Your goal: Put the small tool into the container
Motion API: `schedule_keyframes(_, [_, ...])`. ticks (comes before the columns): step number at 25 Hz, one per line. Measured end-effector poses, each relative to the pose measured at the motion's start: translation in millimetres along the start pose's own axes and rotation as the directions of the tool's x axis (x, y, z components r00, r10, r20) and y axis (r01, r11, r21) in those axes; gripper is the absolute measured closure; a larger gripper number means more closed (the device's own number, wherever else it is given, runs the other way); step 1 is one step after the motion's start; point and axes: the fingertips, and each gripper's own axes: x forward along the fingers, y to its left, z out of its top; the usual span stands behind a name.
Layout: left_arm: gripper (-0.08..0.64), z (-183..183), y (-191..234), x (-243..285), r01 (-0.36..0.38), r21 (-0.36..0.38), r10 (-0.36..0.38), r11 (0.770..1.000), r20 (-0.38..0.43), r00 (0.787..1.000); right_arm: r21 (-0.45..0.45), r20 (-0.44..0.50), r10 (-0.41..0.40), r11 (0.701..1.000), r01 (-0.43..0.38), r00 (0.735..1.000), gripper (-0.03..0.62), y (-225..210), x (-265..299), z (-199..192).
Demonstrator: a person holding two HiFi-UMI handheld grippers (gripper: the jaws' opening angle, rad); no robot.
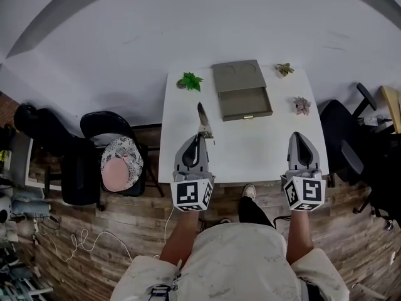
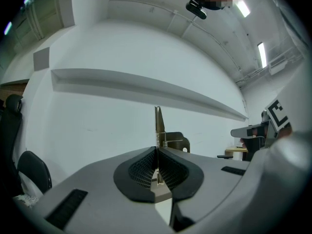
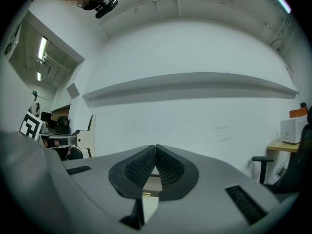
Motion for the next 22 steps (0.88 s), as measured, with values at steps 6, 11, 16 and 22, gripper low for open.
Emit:
schedule_keyframes(6, [0.554,-4,-15,47,0.016,0.011,-0.016,1.000,-0.020,1.000,0.022,-0.007,-0.023,0.999,0.023,1.000,0.575,-36,29,-5])
schedule_keyframes(11, [0.554,-5,-32,89,0.037,0.017,-0.037,0.999,-0.032,0.999,0.037,-0.014,-0.045,0.998,0.046,0.999,0.575,-69,52,-7])
schedule_keyframes(16, [0.554,-3,-48,129,0.050,0.029,-0.049,0.998,-0.036,0.998,0.050,-0.016,-0.060,0.997,0.061,0.998,0.575,-102,75,-8])
schedule_keyframes(22, [0.554,-1,-62,167,0.049,0.045,-0.047,0.998,-0.040,0.998,0.070,-0.007,-0.060,0.996,0.060,0.998,0.575,-134,104,-9])
